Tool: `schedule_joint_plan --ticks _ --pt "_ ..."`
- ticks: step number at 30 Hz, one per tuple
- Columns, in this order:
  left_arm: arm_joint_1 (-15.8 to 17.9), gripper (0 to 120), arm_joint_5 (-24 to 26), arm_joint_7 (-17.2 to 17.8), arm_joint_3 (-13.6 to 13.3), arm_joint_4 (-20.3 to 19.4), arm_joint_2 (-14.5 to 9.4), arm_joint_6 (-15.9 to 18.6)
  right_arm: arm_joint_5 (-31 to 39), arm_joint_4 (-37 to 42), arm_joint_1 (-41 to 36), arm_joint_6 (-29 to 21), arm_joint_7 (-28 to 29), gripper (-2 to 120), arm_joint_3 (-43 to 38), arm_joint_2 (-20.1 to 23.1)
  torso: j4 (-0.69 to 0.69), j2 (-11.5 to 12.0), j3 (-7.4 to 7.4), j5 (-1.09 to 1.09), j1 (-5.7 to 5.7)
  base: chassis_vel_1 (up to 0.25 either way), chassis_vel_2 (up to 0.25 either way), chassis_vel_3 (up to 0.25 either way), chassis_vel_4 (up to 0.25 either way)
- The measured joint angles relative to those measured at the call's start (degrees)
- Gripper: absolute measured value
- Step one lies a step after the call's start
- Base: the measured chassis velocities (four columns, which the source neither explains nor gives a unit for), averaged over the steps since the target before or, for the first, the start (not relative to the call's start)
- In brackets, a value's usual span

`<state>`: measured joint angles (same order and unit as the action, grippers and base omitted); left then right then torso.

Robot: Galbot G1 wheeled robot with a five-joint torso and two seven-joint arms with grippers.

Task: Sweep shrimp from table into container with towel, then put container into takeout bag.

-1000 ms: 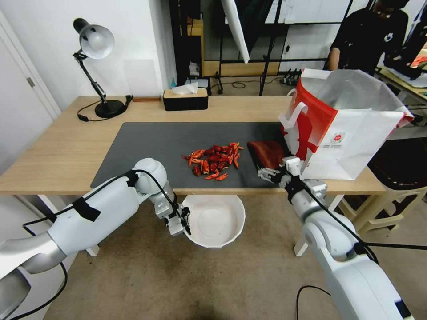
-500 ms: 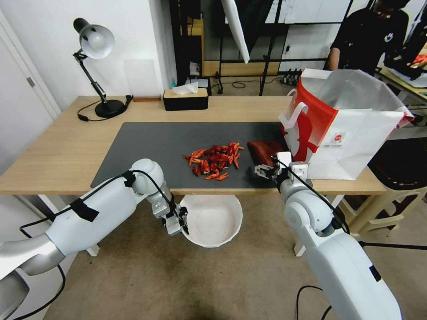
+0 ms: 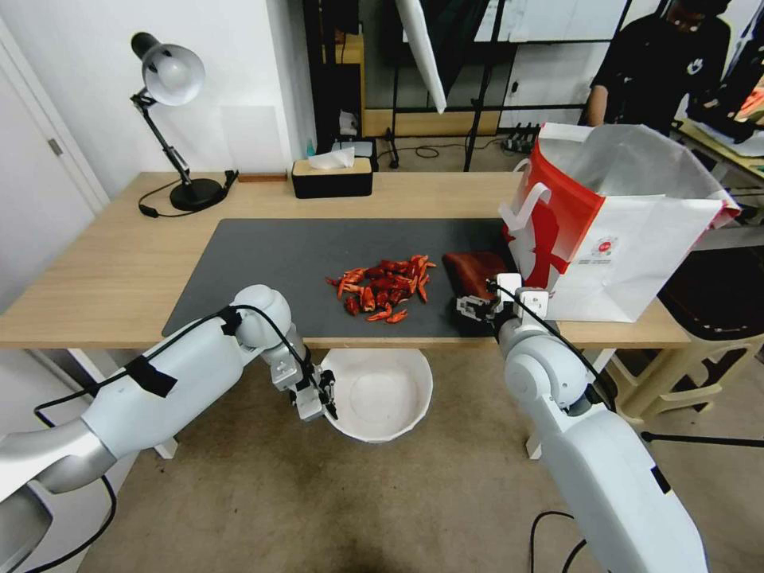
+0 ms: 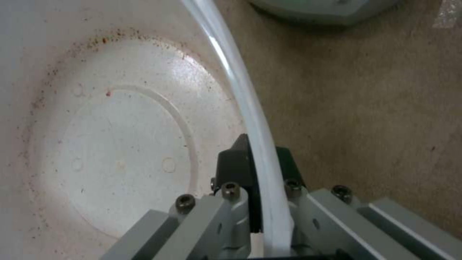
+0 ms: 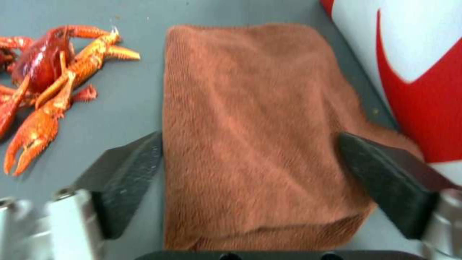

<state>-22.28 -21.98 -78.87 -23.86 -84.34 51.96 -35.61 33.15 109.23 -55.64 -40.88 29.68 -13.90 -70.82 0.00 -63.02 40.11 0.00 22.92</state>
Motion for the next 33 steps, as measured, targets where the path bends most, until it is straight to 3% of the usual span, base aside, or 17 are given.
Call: schedule_joint_plan --ticks 2,6,8,11,16,18,19,21,26,33 --pt "0.0 0 0.0 0.2 0.0 0.0 0.0 -0.1 0.1 0.0 -0.2 -0.1 0.2 78 0.0 -0.3 0.00 0.0 0.00 0.00 0.00 0.000 0.000 0.000 0.000" --pt "0.0 0 0.0 0.2 0.0 0.0 0.0 -0.2 0.2 0.0 -0.3 -0.1 0.2 70 0.0 -0.4 0.00 0.0 0.00 0.00 0.00 0.000 0.000 0.000 0.000" --pt "0.0 0 0.0 0.2 0.0 -0.1 0.0 -0.2 0.7 -0.1 -0.4 -0.1 0.4 57 -0.2 -0.4 0.00 0.0 0.00 0.00 0.00 0.000 0.000 0.000 0.000" --pt "0.0 0 0.0 0.3 0.0 -0.2 0.0 -0.2 0.9 -0.1 -0.6 0.0 0.4 47 -0.4 -0.5 0.00 0.0 0.00 0.00 0.00 0.000 0.000 0.000 0.000" --pt "-0.1 0 0.0 0.3 0.0 -0.1 -0.1 -0.3 1.1 -0.1 -0.7 0.2 0.4 32 -0.4 -0.6 0.00 0.0 0.00 0.00 0.00 0.000 0.000 0.000 0.000" --pt "-0.1 0 0.0 0.3 0.0 -0.1 -0.1 -0.3 1.1 -0.1 -0.7 0.2 0.4 32 -0.4 -0.6 0.00 0.0 0.00 0.00 0.00 0.000 0.000 0.000 0.000" --pt "-0.1 0 0.0 0.3 0.0 -0.1 -0.2 -0.4 1.1 -0.1 -0.8 0.3 0.3 20 -0.4 -0.6 0.00 0.0 0.00 0.00 0.00 0.000 0.000 0.000 0.000" --pt "-0.1 0 0.0 0.4 0.0 -0.1 -0.3 -0.4 1.1 -0.2 -0.8 0.7 0.3 10 -0.5 -0.6 0.00 0.0 0.00 0.00 0.00 0.000 0.000 0.000 0.000" --pt "-0.2 0 0.0 0.4 0.2 -0.1 -0.5 -0.4 1.1 -0.2 -0.8 1.7 -0.1 4 -0.5 -0.5 0.00 0.0 0.00 0.00 0.00 0.000 0.000 0.000 0.000" --pt "-0.8 0 0.2 0.7 1.6 0.0 -0.8 -0.4 -3.6 -2.4 1.5 10.6 -8.3 4 -0.1 0.9 0.00 0.0 0.00 0.01 0.00 0.000 0.000 0.000 0.000"
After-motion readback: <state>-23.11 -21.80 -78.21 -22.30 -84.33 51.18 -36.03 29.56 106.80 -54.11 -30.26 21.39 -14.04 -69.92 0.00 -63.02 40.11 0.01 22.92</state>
